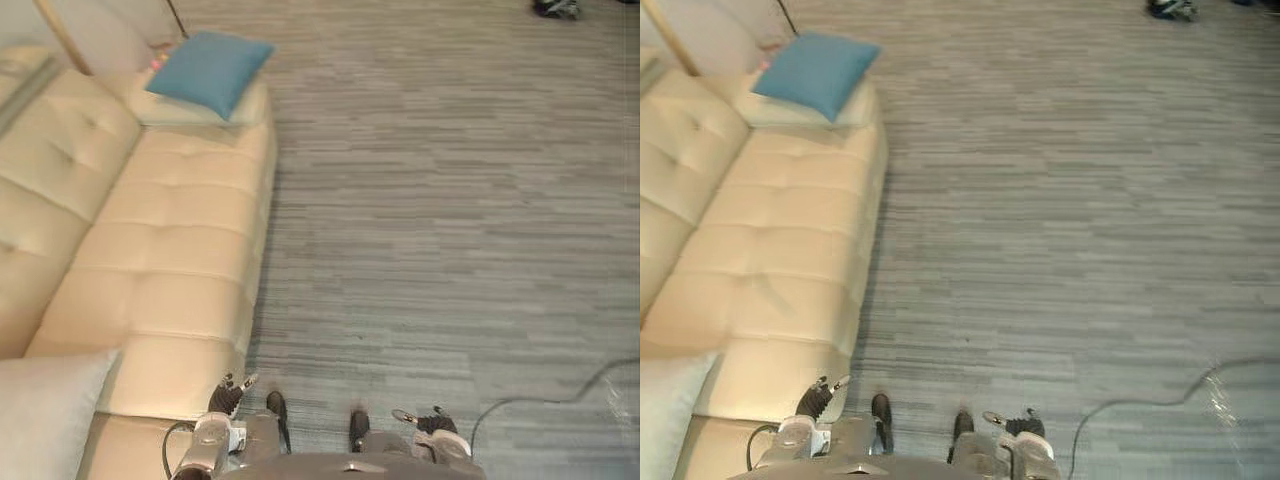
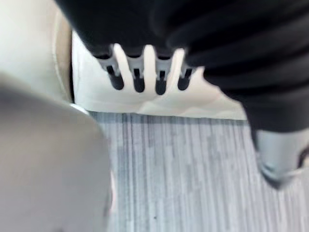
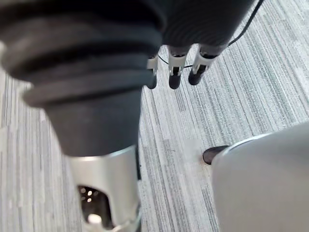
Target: Pick up cushions and gather them together orderly.
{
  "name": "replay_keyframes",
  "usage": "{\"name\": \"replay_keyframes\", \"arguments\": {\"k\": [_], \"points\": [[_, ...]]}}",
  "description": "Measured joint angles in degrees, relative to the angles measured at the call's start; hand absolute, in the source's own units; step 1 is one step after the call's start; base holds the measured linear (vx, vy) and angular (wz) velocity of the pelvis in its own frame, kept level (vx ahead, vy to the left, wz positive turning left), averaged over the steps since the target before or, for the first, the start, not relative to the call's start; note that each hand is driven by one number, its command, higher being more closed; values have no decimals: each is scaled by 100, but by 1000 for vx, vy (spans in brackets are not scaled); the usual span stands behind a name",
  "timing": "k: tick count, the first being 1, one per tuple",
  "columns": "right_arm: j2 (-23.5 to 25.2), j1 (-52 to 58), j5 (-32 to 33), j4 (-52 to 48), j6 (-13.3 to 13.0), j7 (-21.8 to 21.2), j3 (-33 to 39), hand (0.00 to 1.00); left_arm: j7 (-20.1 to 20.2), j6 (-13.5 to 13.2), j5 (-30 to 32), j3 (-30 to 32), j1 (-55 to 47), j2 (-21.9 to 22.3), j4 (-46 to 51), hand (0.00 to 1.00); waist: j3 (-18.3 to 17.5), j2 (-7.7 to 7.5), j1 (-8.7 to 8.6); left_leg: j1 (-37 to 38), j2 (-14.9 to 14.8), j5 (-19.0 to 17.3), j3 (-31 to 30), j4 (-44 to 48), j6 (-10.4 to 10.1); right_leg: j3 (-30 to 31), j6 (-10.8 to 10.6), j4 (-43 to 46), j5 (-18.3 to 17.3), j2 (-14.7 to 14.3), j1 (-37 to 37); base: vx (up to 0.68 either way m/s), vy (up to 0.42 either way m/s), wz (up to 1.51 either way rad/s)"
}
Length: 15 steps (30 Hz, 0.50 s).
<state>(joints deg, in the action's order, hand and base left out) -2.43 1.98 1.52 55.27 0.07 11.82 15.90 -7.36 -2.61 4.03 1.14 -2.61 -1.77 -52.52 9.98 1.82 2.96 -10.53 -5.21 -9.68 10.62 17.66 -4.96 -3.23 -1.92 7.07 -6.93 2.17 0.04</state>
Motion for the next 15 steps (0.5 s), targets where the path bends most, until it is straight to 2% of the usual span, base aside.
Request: {"name": "replay_keyframes", "arguments": {"k": [2, 4, 6, 7, 8, 9, 10, 11, 12, 13, 14, 15], "points": [[4, 13, -1, 7, 13, 0, -4, 0, 3, 5, -20, 52, -8, 3, 2, 0, -47, -28, 44, -26, 165, -146, -79, 154, 246, 280, -51, -33, -58, 55, 16, 248, 219, -49], [27, -4, -2, 30, 10, -4, -12, 0, 3, 17, -21, 41, -6, -15, -62, 0, -106, -50, 16, 10, 282, -261, 90, 197, 412, 426, -198, 114, -166, 185, 74, 269, 206, -49], [7, 1, 3, 112, 13, -10, 69, 0, 1, 34, -52, -11, -1, -1, -109, 0, -197, -85, 13, 69, 373, -513, 402, 313, 575, 488, -508, 1216, -559, 359, 612, 291, 150, -54], [0, -9, 27, 119, 8, -16, 117, 0, 0, 39, -53, -21, -3, -4, -122, 0, -194, -81, 3, 131, 384, -545, 464, 327, 643, 439, -596, 1622, -624, 408, 794, 241, 99, -56], [-7, -85, 48, 145, -7, -17, 195, 0, -5, 52, -65, -34, -2, -20, -175, 0, -189, -82, -10, 326, 413, -610, 567, 297, 718, 269, -684, 2557, -663, 561, 1209, 343, 91, -47], [-14, -225, 48, 190, -9, -18, 282, 0, -13, 113, -102, -238, -15, -126, -220, 0, -172, -106, -136, 789, 521, -655, 577, 100, 778, -310, -613, 3772, -693, 856, 1552, 370, 75, -34], [-23, -250, 47, 191, -7, -19, 279, 0, -11, 129, -119, -331, -20, -167, -221, 0, -167, -98, -174, 962, 535, -655, 539, 30, 781, -575, -482, 4004, -766, 936, 1585, 400, 48, -8], [-39, -287, 41, 191, -11, -20, 266, 0, -13, 135, -128, -433, -3, -200, -215, 0, -131, -32, -223, 1298, 498, -655, 496, -189, 781, -1112, -151, 4194, -955, 1011, 1631, 345, -10, 6], [-35, -339, 40, 188, -16, -21, 236, 0, -30, 135, -154, -435, 34, -207, -216, 0, -91, 38, -240, 1529, 399, -654, 496, -307, 779, -1584, 115, 4093, -1089, 989, 1690, 499, -68, 7], [-14, -398, 41, 189, -27, -19, 213, 0, -70, 134, -158, -396, 86, -230, -215, 0, -94, -24, -243, 1678, 318, -650, 498, -315, 768, -2212, 220, 3406, -1050, 927, 1932, 487, -89, 8], [-11, -399, 41, 192, -26, -16, 210, 0, -70, 134, -158, -397, 86, -234, -215, 0, -100, -58, -251, 1710, 326, -663, 504, -316, 691, -2323, 242, 3048, -884, 893, 1983, 500, -135, 12], [8, -371, 42, 197, -23, -9, 200, 0, -66, 135, -156, -390, 74, -276, -211, 0, -103, -239, -274, 1841, 442, -752, 503, -309, 502, -2454, 385, 1855, -39, 762, 1987, 364, -113, 11]]}}
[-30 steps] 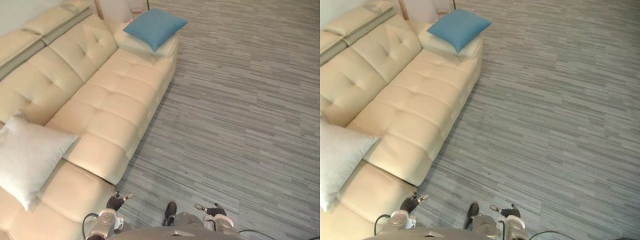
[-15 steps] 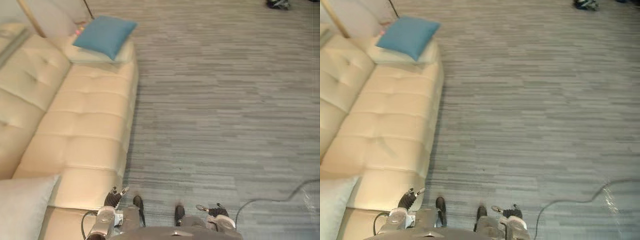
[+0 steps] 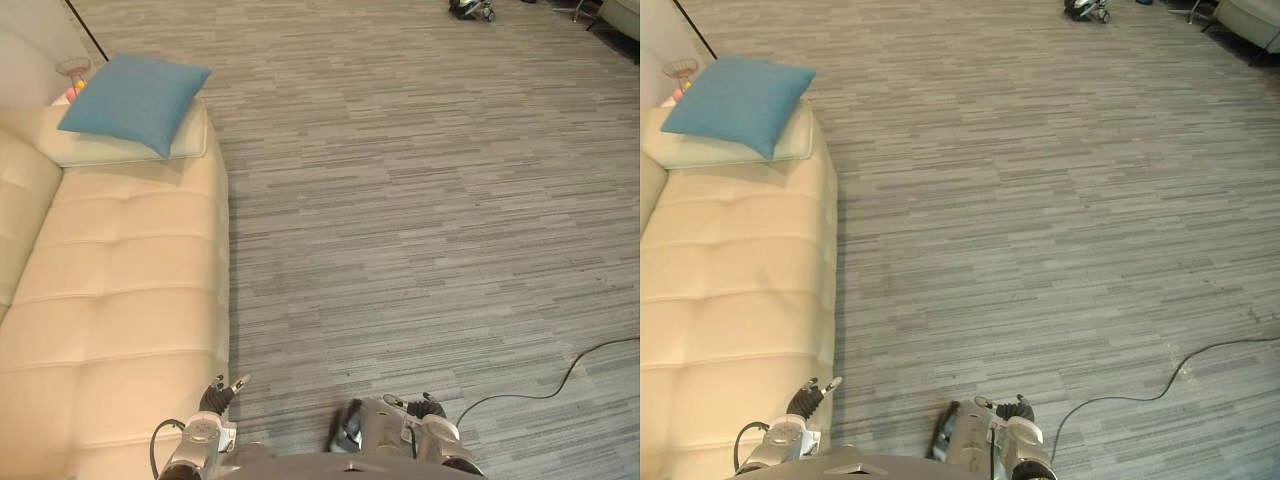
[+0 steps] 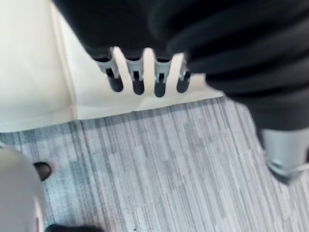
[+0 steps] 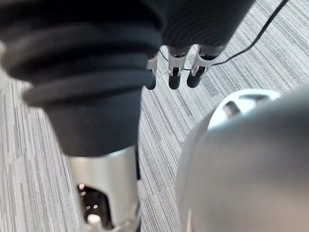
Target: Pick up cushions and gather them together orderly.
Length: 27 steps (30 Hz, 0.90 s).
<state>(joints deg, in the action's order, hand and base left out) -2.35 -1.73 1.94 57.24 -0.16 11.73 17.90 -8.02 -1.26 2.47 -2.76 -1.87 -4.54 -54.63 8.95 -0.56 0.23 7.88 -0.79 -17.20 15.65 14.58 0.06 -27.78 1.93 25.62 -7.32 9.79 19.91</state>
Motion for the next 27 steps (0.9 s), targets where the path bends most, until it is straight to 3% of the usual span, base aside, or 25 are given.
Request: {"name": "replay_keyframes", "arguments": {"k": [1, 2, 5, 7, 8, 11, 12, 13, 14, 15, 17, 18, 22, 24, 25, 27], "points": [[2, 15, 0, -1, -1, 2, -4, 0, 2, 0, 2, 17, 2, -26, -5, 0, 5, -153, -20, 56, 74, -72, 0, 18, -121, 57, 467, -280, 639, -8, 6, 433, -99, -13], [-88, -64, 0, 23, 8, 6, -36, 0, -3, 24, -1, 34, -2, 148, -82, 0, 81, 151, 20, 105, -163, -172, 13, 68, -260, 50, 529, -320, 657, -244, -88, 324, -49, -31], [-93, -310, 1, 110, 9, 15, -117, 0, 3, 17, 2, 28, 91, 172, -60, 0, 249, 182, -48, -11, -205, -147, -7, -531, -330, 182, 535, -886, 740, -496, -325, 267, -80, -34], [-91, -336, 1, 197, 35, 13, -95, 0, -3, 2, 2, 26, 112, 167, -15, 0, 280, 203, -49, 11, -242, 343, -17, -1006, -292, 293, 500, -826, 708, -579, -422, 136, -35, -19], [-82, -308, 0, 197, 32, 12, -100, 0, -12, -6, 2, 26, 107, 129, -38, 0, 252, 164, -38, 123, -226, 426, -7, -963, -283, 542, 328, -681, 546, -597, -417, 88, -9, -17], [-31, -257, 30, 200, 27, -2, -89, 0, -46, -6, 5, 47, 159, 112, -53, 0, 240, 172, -93, 129, -227, 163, -16, -850, -286, 679, 190, -340, 166, -553, -268, 72, -5, -4], [-54, -231, 47, 176, -7, -13, -99, 0, -55, -3, 5, 52, 186, 117, -53, 0, 235, 237, -115, -31, -342, -120, -20, -507, -345, 663, 193, -165, -3, -567, -214, 58, -31, -7], [-99, -172, 45, 52, -7, -36, -129, 0, -54, 3, 5, 54, 114, 138, -64, 0, 230, 440, -120, -181, -551, -403, -8, -50, -445, 626, 194, -113, -165, -676, -250, 143, -39, 7], [-135, -103, 41, -17, -18, -34, -158, 0, -44, 3, -2, 70, 61, 137, -142, 0, 212, 449, -111, -414, -693, -530, -54, 791, -436, 556, 137, -141, -306, -740, -423, 196, -54, 26], [-172, -74, 30, -22, -14, -33, -195, 0, -39, 13, -5, 108, 100, 150, -166, 0, 223, 470, -102, -996, -934, -348, -157, 2131, -317, 476, 145, -183, -381, -749, -570, 236, -61, 33], [-200, -10, 20, -31, -3, -27, -199, 0, -14, 5, -82, 177, 105, 229, -10, 0, 295, 537, -25, -1665, -1244, 144, -173, 3687, -148, 418, 231, -440, -387, -810, -985, 255, -50, 23], [-262, 56, 8, -13, 16, -25, -192, 0, -28, -2, -86, 173, 103, 291, 32, 0, 325, 555, 89, -2031, -1280, 83, -149, 4044, -178, 406, 215, -596, -399, -794, -1311, 258, -18, 7], [-158, 24, 9, -28, 31, -19, -175, 0, -28, -2, -99, 161, 123, 347, 116, 0, 324, 566, 166, -2510, -1080, 56, 31, 2806, -165, 487, 79, -1143, -315, -736, -1854, 334, 15, -12], [-123, -41, 9, -21, 33, -1, -113, 0, -29, -5, -78, 160, 131, 340, 179, 0, 356, 511, 171, -2559, -842, 220, 18, 1678, -224, 496, -52, -1356, -301, -631, -2044, 263, 72, 3], [-114, -39, 8, -18, 36, 20, -80, 0, -30, -8, -39, 166, 138, 341, 190, 0, 374, 485, 177, -2559, -623, 624, -22, 603, -224, 508, -192, -1534, -308, -546, -2231, 331, 126, 7], [-66, -33, 9, -63, 42, 53, -78, 0, -29, -6, 1, 276, 149, 357, 235, 0, 417, 442, 221, -2596, -427, 1137, -110, -330, -235, 511, -291, -1700, -348, -446, -2468, 341, 174, 6]]}}
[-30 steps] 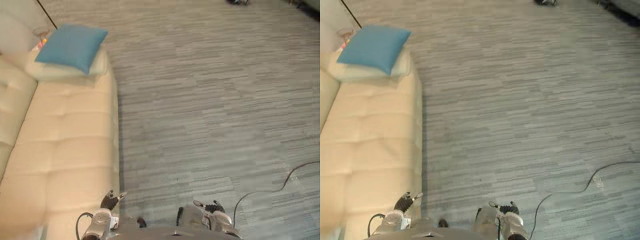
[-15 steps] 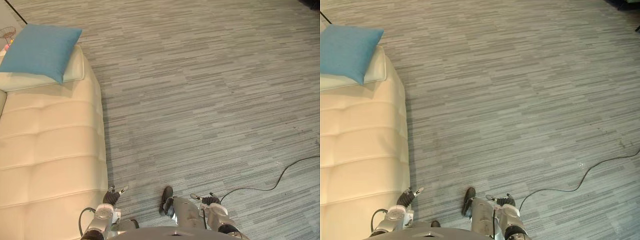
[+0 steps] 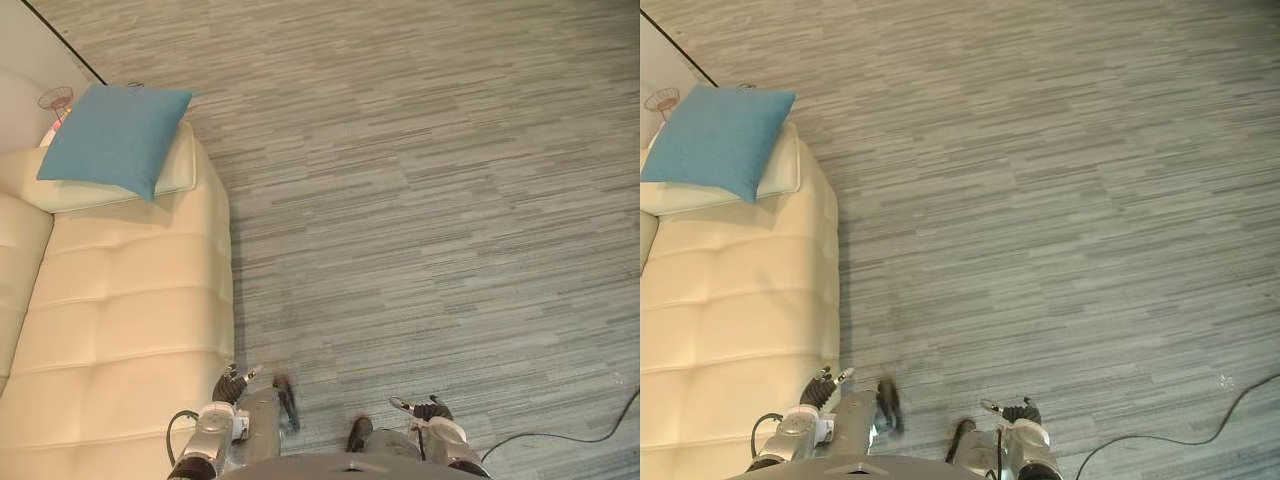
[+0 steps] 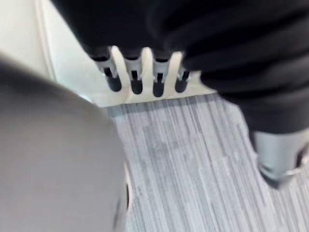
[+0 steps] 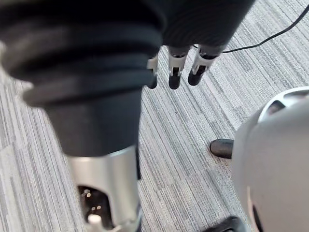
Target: Pick up cushions and gather them together orderly.
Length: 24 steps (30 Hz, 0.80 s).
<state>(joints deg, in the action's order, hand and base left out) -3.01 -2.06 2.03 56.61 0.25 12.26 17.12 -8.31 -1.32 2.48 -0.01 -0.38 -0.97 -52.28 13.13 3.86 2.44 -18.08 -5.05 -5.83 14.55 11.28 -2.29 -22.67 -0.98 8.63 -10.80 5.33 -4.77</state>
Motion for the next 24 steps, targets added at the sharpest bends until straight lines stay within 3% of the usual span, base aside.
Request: {"name": "replay_keyframes", "arguments": {"k": [2, 3, 4, 5, 6, 7, 10, 11, 12, 14, 16, 18, 20, 21, 23, 24], "points": [[37, 89, -7, -172, -8, 64, -65, 0, -9, -32, -12, 23, -3, 62, 47, 0, -24, 37, 189, -165, 44, 355, -255, -535, -189, 84, -233, -135, -208, 6, -227, 303, 229, -16], [22, 95, -9, -144, -15, 69, -73, 0, -3, -72, -26, 24, 12, 59, 42, 0, -18, 38, 236, -204, 20, 658, -314, -437, -141, 177, -335, -149, -278, -18, -295, 503, 353, -39], [121, 59, -12, -103, -2, 70, -126, 0, 2, -134, -76, 42, 60, -6, 36, 0, -57, -78, 335, -198, 163, 1140, -356, -143, 222, 361, -379, -232, -438, 144, -514, 468, 282, -36], [213, -5, -15, -106, -5, 67, -125, 0, 3, -143, -98, 130, 85, -42, 60, 0, -84, -295, 357, -319, 303, 915, -303, 231, 399, 508, -285, -248, -526, 292, -547, 494, 258, -30], [244, -32, -19, -108, -6, 65, -123, 0, 6, -151, -113, 183, 88, -65, 68, 0, -110, -380, 345, -410, 368, 721, -291, 463, 453, 543, -256, -210, -515, 347, -554, 515, 237, -7], [270, -32, -25, -106, -15, 61, -119, 0, 17, -160, -124, 253, 92, -114, 87, 0, -185, -513, 337, -594, 501, 228, -199, 1087, 602, 811, -323, -55, -418, 546, -550, 418, 195, 2], [195, -39, -28, 56, -11, 42, -103, 0, 22, -159, -122, 219, 98, -110, 43, 0, -203, -505, 323, -506, 614, -447, -156, 1665, 725, 1219, -541, 1052, -375, 808, -313, 452, 271, -1], [214, -9, -30, 72, -5, 35, -103, 0, 27, -153, -123, 208, 112, -117, -47, 0, -201, -516, 298, -317, 689, -637, -136, 1703, 757, 1413, -721, 2249, -269, 982, 124, 513, 287, 11], [266, 39, -58, 69, -2, 24, -122, 0, 33, -110, -117, 182, 109, -184, -153, 0, -211, -553, 188, 35, 801, -761, -121, 1626, 798, 1621, -805, 4103, -64, 1102, 832, 510, 257, 14], [190, 37, -159, 22, -46, 9, -125, 0, 33, -43, -113, 81, 81, -235, -252, 0, -207, -568, 121, 627, 949, -804, -175, 1307, 827, 1462, -732, 5395, -52, 1169, 1408, 555, 184, 13], [160, 91, -208, 5, -55, -3, -115, 0, 32, 19, -114, -10, 17, -236, -241, 0, -189, -548, 69, 1257, 1066, -807, -316, 873, 834, 1167, -504, 5831, -163, 1124, 1792, 537, 127, 17], [122, 116, -222, -170, -62, -60, -118, 0, 29, 21, -115, -10, 0, -217, -246, 0, -160, -503, -45, 1805, 1068, -809, -553, 459, 836, 706, -317, 5430, -441, 997, 2308, 348, 12, 41], [111, 105, -214, -216, -88, -84, -110, 0, 28, 21, -114, -1, -1, -196, -248, 0, -93, -427, -109, 2183, 1020, -810, -751, 183, 836, 487, -286, 4406, -541, 872, 2516, 416, -60, 54], [115, 106, -209, -237, -136, -96, -110, 0, 27, 21, -114, -4, -2, -165, -246, 0, -84, -422, -120, 2372, 944, -878, -933, 69, 822, 532, -308, 3402, -462, 691, 2610, 385, -116, 63], [139, 80, -207, -223, -150, -101, -117, 0, 29, 18, -111, -11, 1, -144, -255, 0, -77, -435, -143, 2542, 836, -1025, -1191, -34, 723, 951, -375, 1924, 27, 405, 2692, 387, -181, 78], [142, 74, -208, -199, -147, -110, -114, 0, 33, 16, -98, -9, -23, -119, -293, 0, -68, -471, -166, 2664, 808, -1130, -1409, -92, 631, 1335, -416, 949, 510, 328, 2646, 311, -189, 74]]}}
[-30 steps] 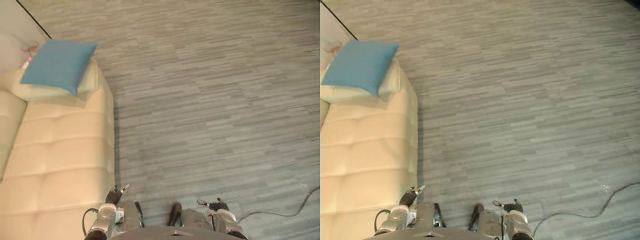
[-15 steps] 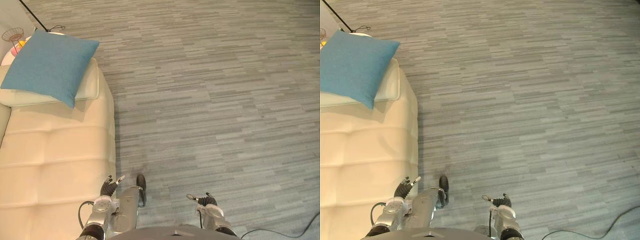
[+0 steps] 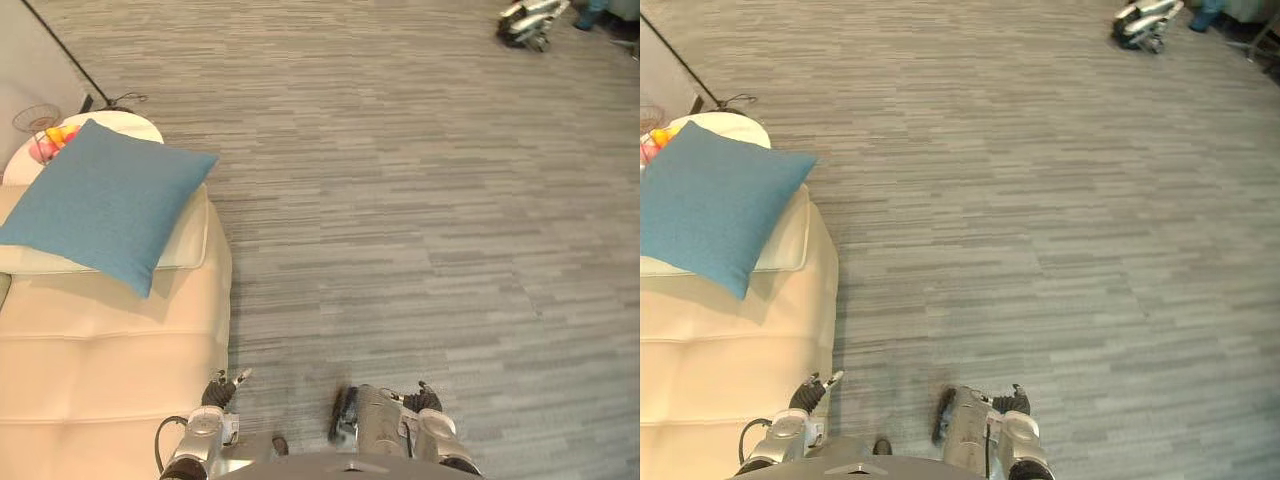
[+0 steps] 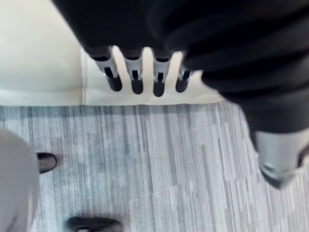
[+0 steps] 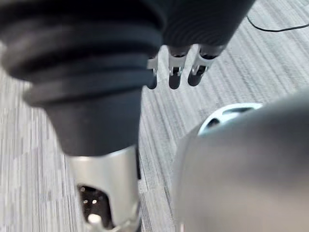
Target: Pick up cushions and gather them together orderly.
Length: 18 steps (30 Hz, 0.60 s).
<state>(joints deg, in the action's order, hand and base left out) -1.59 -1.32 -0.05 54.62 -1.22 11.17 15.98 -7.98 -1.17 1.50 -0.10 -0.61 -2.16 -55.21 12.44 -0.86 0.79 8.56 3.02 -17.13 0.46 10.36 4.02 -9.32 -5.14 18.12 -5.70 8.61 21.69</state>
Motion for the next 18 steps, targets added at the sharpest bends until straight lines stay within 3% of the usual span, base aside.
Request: {"name": "replay_keyframes", "arguments": {"k": [2, 3, 5, 6, 7, 8, 9, 11, 13, 15, 16, 18], "points": [[-27, -10, -2, 13, 0, -11, 8, 0, -5, -2, 68, 3, 3, -1, -50, 0, -3, 7, -42, 111, -95, -211, -286, 13, -148, 189, 25, -65, 679, -63, -30, 455, -350, 75], [-120, -92, -21, 23, -9, -47, -3, 0, -7, -3, 107, 10, -15, 18, -155, 0, -41, 176, -67, 180, -342, -386, -454, 62, -271, 130, 197, 445, 449, -243, 59, 517, -389, 62], [-135, -142, -24, 26, -5, -60, 74, 0, -2, -10, 108, 80, -11, 69, -167, 0, -19, 286, -68, 62, -462, -363, -564, 595, -349, -85, 369, 864, 51, -240, 46, 460, -286, 58], [-128, -125, -25, 22, 4, -60, 84, 0, -2, -7, 100, 255, -14, 101, -176, 0, -31, 335, -82, -362, -569, -233, -567, 1720, -580, -349, 449, 1027, -270, -192, -163, 466, -289, 63], [-124, -108, -24, 20, 7, -60, 65, 0, -3, -7, 100, 283, -14, 111, -171, 0, -35, 354, -84, -527, -615, -131, -535, 2150, -726, -431, 478, 1032, -361, -203, -263, 453, -285, 63], [-123, -98, -23, 14, 8, -58, -18, 0, -1, -8, 97, 309, -13, 106, -145, 0, -36, 374, -78, -901, -745, 239, -474, 3005, -915, -575, 553, 1008, -523, -229, -502, 435, -259, 54], [-124, -69, -18, 30, 16, -57, -111, 0, 0, -8, 91, 349, -16, 107, -92, 0, -25, 395, -59, -1295, -1012, 419, -224, 3944, -925, -745, 622, 886, -668, -295, -846, 429, -247, 54], [-103, -13, -4, 24, 18, -58, -186, 0, 3, -6, 89, 408, -17, 101, 48, 0, -8, 377, 22, -1732, -1353, 337, 288, 4655, -794, -898, 646, 612, -783, -357, -1350, 393, -186, 45], [-115, 49, 34, 28, 21, -56, -192, 0, 3, -12, 81, 398, -15, 110, 149, 0, 17, 332, 128, -2158, -1376, 214, 611, 4526, -718, -1055, 610, 204, -813, -337, -1817, 382, -109, 38], [-113, 65, 72, 37, 22, -55, -158, 0, 2, -22, 20, 391, -20, 112, 177, 0, 13, 340, 152, -2382, -1195, 95, 842, 3545, -732, -1192, 576, -46, -792, -228, -2151, 260, 2, 32], [-110, 82, 74, 37, 19, -54, -131, 0, 1, -24, -26, 373, -19, 112, 184, 0, 15, 337, 159, -2423, -1016, 137, 974, 2545, -760, -1274, 500, -168, -797, -132, -2324, 387, 73, 30], [-124, 84, 73, 39, 19, -52, -126, 0, 0, -27, -29, 317, -20, 113, 177, 0, 7, 355, 161, -2436, -832, 665, 1091, 1158, -771, -1367, 298, -308, -859, -76, -2563, 361, 103, 22]]}}
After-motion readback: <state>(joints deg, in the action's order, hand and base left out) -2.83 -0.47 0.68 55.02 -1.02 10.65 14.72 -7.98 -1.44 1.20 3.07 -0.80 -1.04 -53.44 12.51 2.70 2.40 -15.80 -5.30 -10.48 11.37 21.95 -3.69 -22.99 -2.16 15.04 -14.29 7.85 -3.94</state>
